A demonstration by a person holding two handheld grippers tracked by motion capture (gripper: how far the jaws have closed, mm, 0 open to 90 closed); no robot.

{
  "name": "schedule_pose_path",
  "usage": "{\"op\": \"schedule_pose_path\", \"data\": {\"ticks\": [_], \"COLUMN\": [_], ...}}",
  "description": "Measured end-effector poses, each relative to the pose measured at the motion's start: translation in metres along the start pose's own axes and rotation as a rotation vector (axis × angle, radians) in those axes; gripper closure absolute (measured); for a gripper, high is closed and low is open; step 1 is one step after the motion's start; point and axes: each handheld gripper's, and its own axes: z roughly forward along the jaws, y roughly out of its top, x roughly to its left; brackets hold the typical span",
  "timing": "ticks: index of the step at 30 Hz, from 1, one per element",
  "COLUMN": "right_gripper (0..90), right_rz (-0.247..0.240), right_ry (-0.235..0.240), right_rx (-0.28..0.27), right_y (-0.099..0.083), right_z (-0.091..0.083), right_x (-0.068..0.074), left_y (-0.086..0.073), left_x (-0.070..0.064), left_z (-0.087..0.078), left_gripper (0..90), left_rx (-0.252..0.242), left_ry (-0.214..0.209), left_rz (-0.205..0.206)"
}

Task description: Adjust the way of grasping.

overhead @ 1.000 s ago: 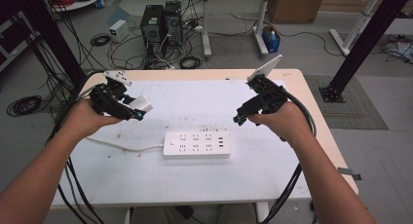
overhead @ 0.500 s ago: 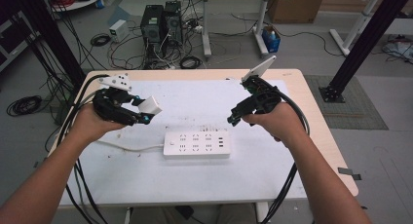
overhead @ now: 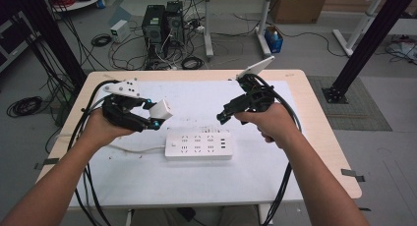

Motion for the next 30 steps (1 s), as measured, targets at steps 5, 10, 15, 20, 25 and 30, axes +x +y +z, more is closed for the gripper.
{"op": "schedule_pose_path", "data": {"ticks": [5, 10, 15, 20, 25, 30], "right_gripper": [13.0, 13.0, 13.0, 13.0, 13.0, 13.0], "right_rz": [0.016, 0.027, 0.044, 0.059, 0.065, 0.061], "right_ry": [0.108, 0.141, 0.170, 0.199, 0.228, 0.269], "right_rx": [-0.018, -0.035, -0.031, -0.029, -0.016, -0.007], "right_y": [0.003, 0.007, 0.010, 0.011, 0.012, 0.015], "right_z": [0.005, 0.012, 0.019, 0.023, 0.029, 0.037], "right_x": [0.009, 0.014, 0.016, 0.015, 0.017, 0.021], "left_y": [0.000, 0.001, 0.004, 0.008, 0.011, 0.015], "left_x": [-0.004, -0.007, -0.011, -0.016, -0.019, -0.024], "left_z": [0.007, 0.014, 0.022, 0.032, 0.039, 0.049], "left_gripper": [42.7, 42.7, 42.6, 42.7, 42.6, 42.6], "left_rx": [-0.013, -0.014, -0.006, 0.008, 0.012, 0.012], "left_ry": [-0.012, -0.028, -0.050, -0.070, -0.087, -0.104], "left_rz": [0.006, 0.015, 0.026, 0.039, 0.055, 0.070]}}
